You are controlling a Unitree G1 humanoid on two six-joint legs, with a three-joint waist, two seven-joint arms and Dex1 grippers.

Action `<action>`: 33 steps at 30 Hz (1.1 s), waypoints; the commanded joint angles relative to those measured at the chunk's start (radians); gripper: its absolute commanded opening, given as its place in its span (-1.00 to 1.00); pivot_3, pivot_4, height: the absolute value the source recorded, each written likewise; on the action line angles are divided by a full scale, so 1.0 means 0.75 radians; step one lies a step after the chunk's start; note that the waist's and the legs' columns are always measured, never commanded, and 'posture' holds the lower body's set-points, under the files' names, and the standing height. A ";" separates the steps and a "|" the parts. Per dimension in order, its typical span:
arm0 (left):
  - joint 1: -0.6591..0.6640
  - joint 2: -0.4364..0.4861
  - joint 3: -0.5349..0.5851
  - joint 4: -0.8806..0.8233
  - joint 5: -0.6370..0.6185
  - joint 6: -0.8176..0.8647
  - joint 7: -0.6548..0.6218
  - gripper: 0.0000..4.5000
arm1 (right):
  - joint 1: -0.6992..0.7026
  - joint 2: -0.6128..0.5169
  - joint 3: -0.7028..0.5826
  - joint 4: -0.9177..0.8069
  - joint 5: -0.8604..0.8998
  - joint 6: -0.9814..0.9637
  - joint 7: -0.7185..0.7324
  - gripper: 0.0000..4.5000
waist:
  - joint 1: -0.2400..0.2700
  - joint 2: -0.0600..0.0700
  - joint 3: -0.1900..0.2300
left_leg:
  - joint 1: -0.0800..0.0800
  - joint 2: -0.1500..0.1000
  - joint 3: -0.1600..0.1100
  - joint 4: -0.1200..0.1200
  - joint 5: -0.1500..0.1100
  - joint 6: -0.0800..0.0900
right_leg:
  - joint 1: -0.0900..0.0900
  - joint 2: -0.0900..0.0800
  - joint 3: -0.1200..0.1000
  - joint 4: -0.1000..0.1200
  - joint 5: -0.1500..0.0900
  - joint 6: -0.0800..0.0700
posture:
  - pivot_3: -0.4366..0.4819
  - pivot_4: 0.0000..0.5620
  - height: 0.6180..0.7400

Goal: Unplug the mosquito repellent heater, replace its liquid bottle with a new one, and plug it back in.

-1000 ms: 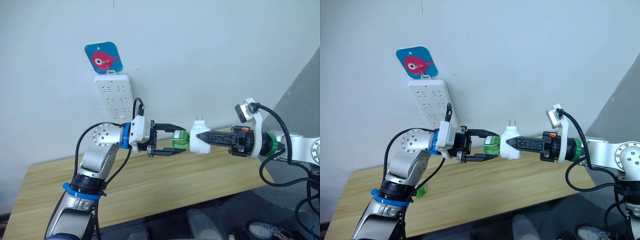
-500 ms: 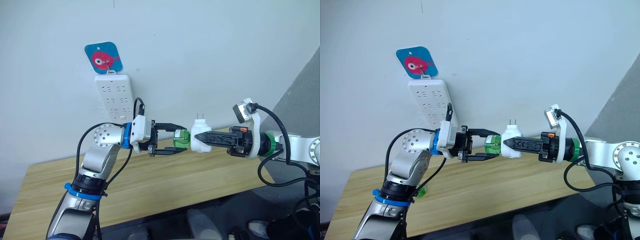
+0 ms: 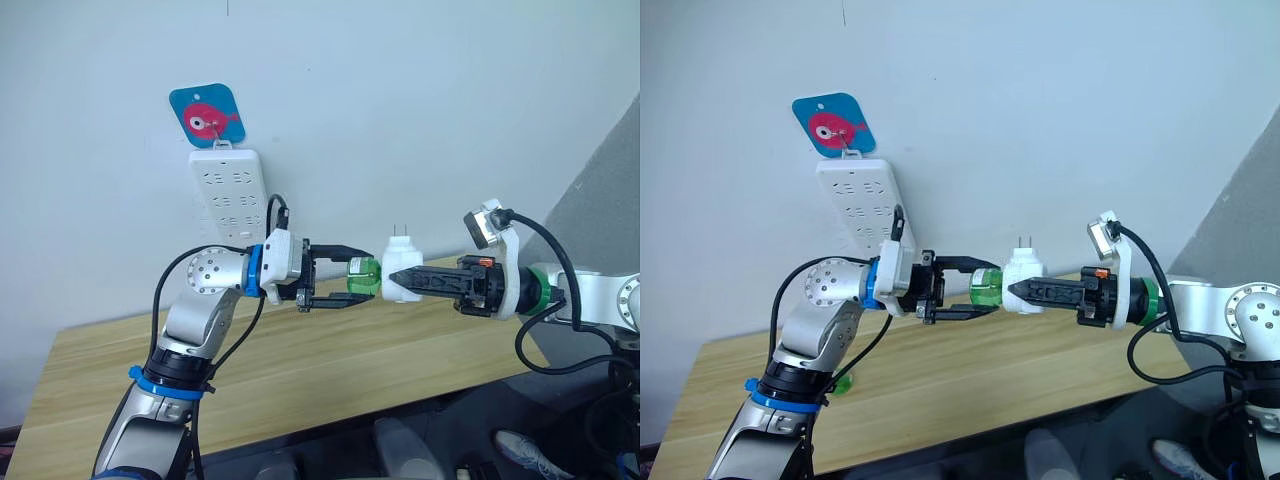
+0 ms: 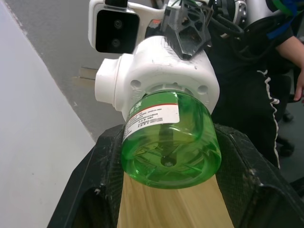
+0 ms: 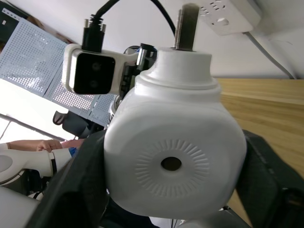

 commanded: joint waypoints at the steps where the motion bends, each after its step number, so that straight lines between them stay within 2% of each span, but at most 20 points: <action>1: -0.003 -0.002 0.003 -0.040 -0.014 -0.005 0.007 0.02 | -0.038 0.005 -0.011 -0.022 0.034 -0.005 0.013 0.34 | 0.000 0.000 0.000 | 0.000 0.000 0.000 0.000 0.000 0.000 | 0.000 0.000 0.000 0.000 0.000 0.000 | -0.56 -0.72 0.67; 3: -0.003 0.007 -0.001 -0.050 -0.022 0.018 0.000 0.02 | -0.042 0.003 -0.010 -0.027 0.034 -0.009 0.009 0.34 | 0.000 0.000 0.000 | 0.000 0.000 0.000 0.000 0.000 0.000 | 0.000 0.000 0.000 0.000 0.000 0.000 | -0.56 -0.72 0.67; 7: 0.004 0.076 -0.018 -0.084 -0.054 0.233 0.008 0.02 | -0.070 -0.009 -0.013 -0.042 0.002 -0.021 0.011 0.34 | -0.001 0.000 0.000 | 0.000 0.000 0.000 0.000 0.000 0.000 | 0.000 0.000 0.000 0.000 0.000 0.000 | -0.56 -0.71 0.67; 10: -0.007 0.139 -0.020 -0.117 -0.127 0.504 0.041 0.02 | -0.109 -0.011 -0.023 -0.054 -0.075 -0.015 0.060 0.34 | -0.001 0.000 0.000 | 0.000 0.000 0.000 0.000 0.000 0.000 | 0.000 0.000 0.000 0.000 0.000 0.000 | -0.56 -0.71 0.67; 15: -0.067 0.263 -0.015 -0.188 -0.371 1.120 0.129 0.02 | -0.169 -0.009 -0.024 -0.106 -0.229 0.016 0.179 0.34 | -0.002 0.000 0.001 | 0.000 0.000 -0.003 0.000 0.000 0.000 | 0.000 0.000 -0.002 0.000 -0.003 0.005 | -0.57 -0.70 0.67; 20: -0.172 0.221 0.103 -0.103 -0.591 1.529 0.313 0.02 | -0.183 0.004 -0.029 -0.133 -0.308 0.025 0.268 0.34 | 0.000 -0.001 0.001 | -0.001 0.000 -0.003 0.000 0.000 0.000 | 0.000 0.000 -0.003 0.000 -0.004 0.006 | -0.57 -0.70 0.67; 24: -0.208 0.211 0.122 -0.066 -0.571 1.520 0.348 0.02 | -0.184 0.009 -0.036 -0.120 -0.313 0.032 0.288 0.34 | 0.000 -0.001 0.001 | 0.000 0.000 -0.003 0.000 0.000 0.000 | 0.000 0.000 -0.003 0.000 -0.004 0.006 | -0.57 -0.70 0.67; 27: -0.198 0.245 0.100 -0.102 -0.527 1.416 0.277 0.02 | -0.186 0.006 -0.039 -0.095 -0.285 0.040 0.284 0.34 | 0.001 -0.001 0.001 | 0.000 0.000 -0.003 0.000 0.000 0.000 | 0.000 0.000 -0.003 0.000 -0.003 0.005 | -0.57 -0.70 0.67; 28: -0.187 0.264 0.084 -0.122 -0.504 1.367 0.244 0.35 | -0.184 0.005 -0.040 -0.092 -0.274 0.040 0.279 0.34 | 0.001 -0.001 0.001 | 0.000 0.000 -0.003 0.000 0.000 0.000 | 0.000 0.000 -0.003 0.000 -0.003 0.005 | -0.56 -0.70 0.67; 31: -0.173 0.285 0.063 -0.136 -0.480 1.310 0.208 0.77 | -0.181 0.006 -0.040 -0.092 -0.263 0.040 0.269 0.34 | 0.001 -0.001 0.001 | 0.001 0.000 -0.002 -0.001 0.000 0.000 | -0.001 0.000 -0.001 0.000 -0.003 0.004 | -0.56 -0.70 0.67; 33: -0.171 0.287 0.060 -0.132 -0.472 1.297 0.199 0.97 | -0.181 0.007 -0.042 -0.092 -0.262 0.041 0.266 0.34 | 0.005 -0.001 0.001 | 0.000 0.000 -0.002 0.000 0.000 0.000 | -0.001 0.000 -0.002 0.000 -0.003 0.004 | -0.56 -0.70 0.67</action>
